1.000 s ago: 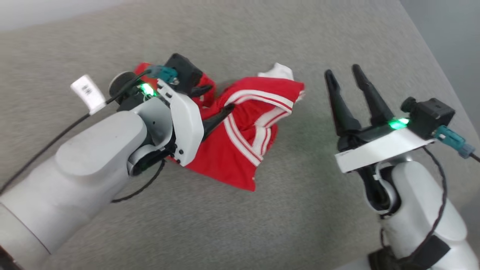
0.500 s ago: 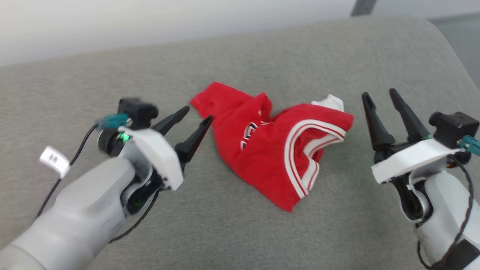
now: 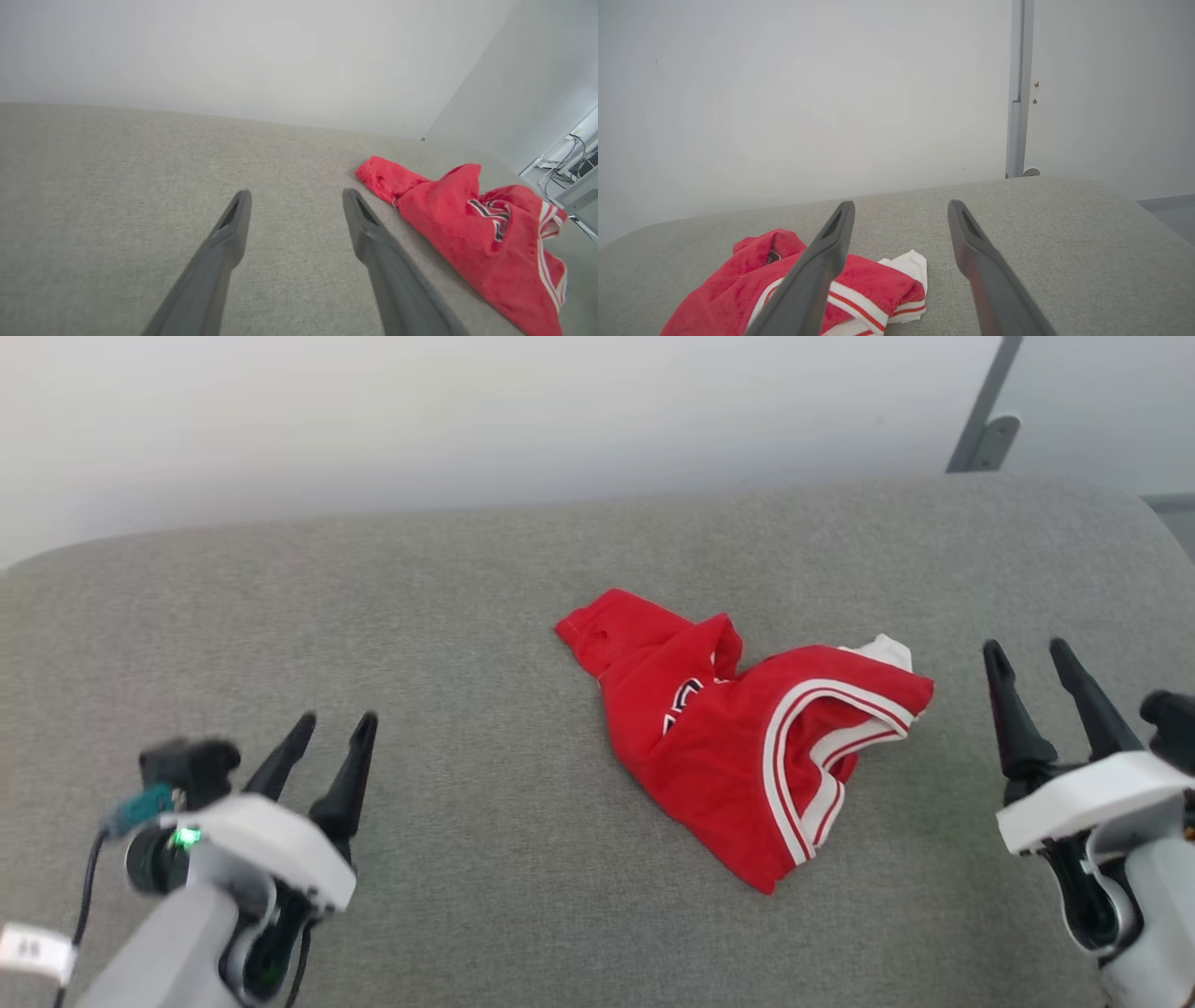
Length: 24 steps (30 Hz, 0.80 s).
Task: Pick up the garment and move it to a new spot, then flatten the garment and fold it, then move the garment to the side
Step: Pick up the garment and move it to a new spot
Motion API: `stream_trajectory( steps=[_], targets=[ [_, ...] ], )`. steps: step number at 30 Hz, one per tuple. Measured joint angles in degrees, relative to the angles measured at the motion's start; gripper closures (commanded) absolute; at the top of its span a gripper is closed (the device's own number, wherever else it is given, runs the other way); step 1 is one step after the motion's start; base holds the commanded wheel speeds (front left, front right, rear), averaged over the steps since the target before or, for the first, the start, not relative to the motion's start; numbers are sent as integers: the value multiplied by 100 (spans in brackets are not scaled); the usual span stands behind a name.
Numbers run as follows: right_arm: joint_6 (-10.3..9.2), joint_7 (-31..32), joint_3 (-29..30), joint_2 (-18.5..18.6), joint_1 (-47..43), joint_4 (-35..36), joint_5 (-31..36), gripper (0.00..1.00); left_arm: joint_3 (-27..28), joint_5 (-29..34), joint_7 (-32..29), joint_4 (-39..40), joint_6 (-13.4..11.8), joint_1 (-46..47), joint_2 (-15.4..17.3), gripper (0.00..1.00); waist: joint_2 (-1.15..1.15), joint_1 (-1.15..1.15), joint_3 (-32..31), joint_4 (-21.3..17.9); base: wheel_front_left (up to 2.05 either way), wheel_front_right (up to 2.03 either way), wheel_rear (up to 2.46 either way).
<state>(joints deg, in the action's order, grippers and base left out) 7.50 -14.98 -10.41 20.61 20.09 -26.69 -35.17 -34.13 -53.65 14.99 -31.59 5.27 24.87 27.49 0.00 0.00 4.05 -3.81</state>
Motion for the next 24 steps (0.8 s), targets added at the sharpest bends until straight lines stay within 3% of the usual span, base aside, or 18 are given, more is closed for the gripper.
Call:
stream_trajectory(
  steps=[13,24],
  targets=[
    [0,0,249,-18,-337,135,132,0,2210,1942,0,942,-83,-1563,-642,0,0,0,-267,135,0,0,0],
    [0,0,311,-15,-311,415,360,0,3276,3047,0,1889,27,-1985,-1093,0,0,0,-224,153,0,0,0]
  ],
)
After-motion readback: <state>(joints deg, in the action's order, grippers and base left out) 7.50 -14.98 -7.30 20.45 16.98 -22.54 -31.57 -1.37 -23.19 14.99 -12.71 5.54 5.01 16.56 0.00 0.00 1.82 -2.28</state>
